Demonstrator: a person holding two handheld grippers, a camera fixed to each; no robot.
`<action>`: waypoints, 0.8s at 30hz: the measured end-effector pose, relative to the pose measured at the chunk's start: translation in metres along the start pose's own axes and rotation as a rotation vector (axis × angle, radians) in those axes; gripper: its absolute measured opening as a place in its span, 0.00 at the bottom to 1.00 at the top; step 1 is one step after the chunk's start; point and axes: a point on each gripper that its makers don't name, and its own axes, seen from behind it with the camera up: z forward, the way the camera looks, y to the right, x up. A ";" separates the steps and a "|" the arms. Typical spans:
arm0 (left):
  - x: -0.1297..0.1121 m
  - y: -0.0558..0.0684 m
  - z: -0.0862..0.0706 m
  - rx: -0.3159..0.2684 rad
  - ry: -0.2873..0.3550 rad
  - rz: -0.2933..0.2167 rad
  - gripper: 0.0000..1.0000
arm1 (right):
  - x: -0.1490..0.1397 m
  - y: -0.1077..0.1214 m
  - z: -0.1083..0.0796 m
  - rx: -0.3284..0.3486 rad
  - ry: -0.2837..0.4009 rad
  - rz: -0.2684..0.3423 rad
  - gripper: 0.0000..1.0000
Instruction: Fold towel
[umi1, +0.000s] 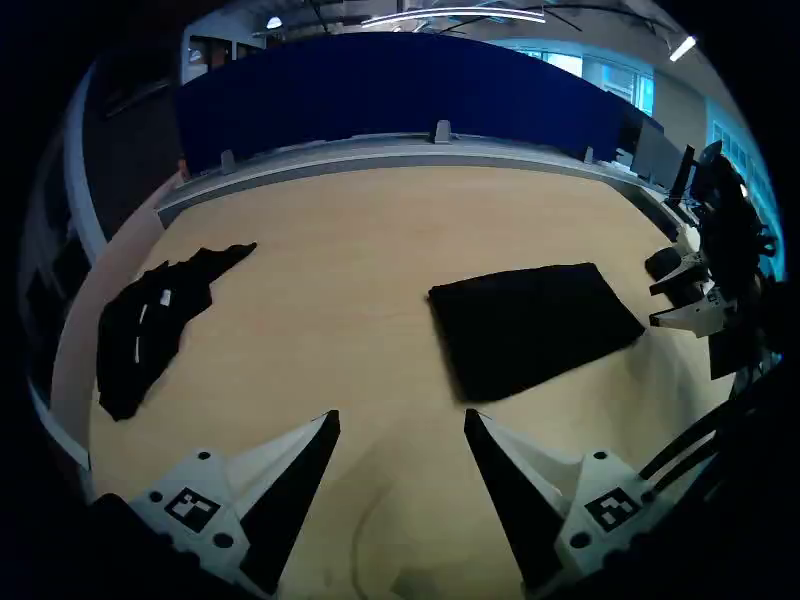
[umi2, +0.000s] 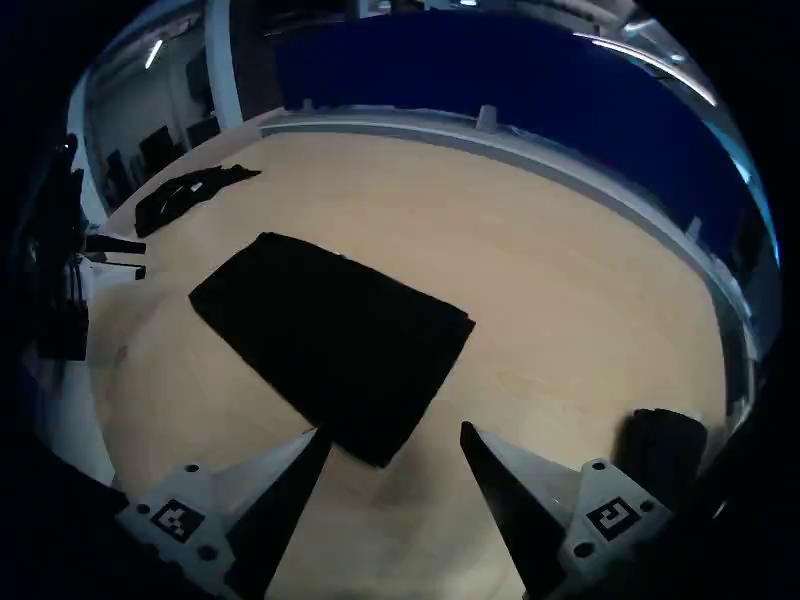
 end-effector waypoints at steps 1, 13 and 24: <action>-0.004 -0.002 -0.004 0.009 -0.003 -0.007 0.92 | -0.002 -0.002 0.001 0.010 -0.007 -0.011 1.00; -0.049 -0.011 -0.038 0.061 -0.033 -0.072 0.92 | -0.021 -0.013 0.005 0.071 -0.069 -0.117 0.98; -0.060 -0.010 -0.044 0.074 -0.037 -0.082 0.93 | -0.027 -0.007 0.013 0.066 -0.097 -0.138 0.77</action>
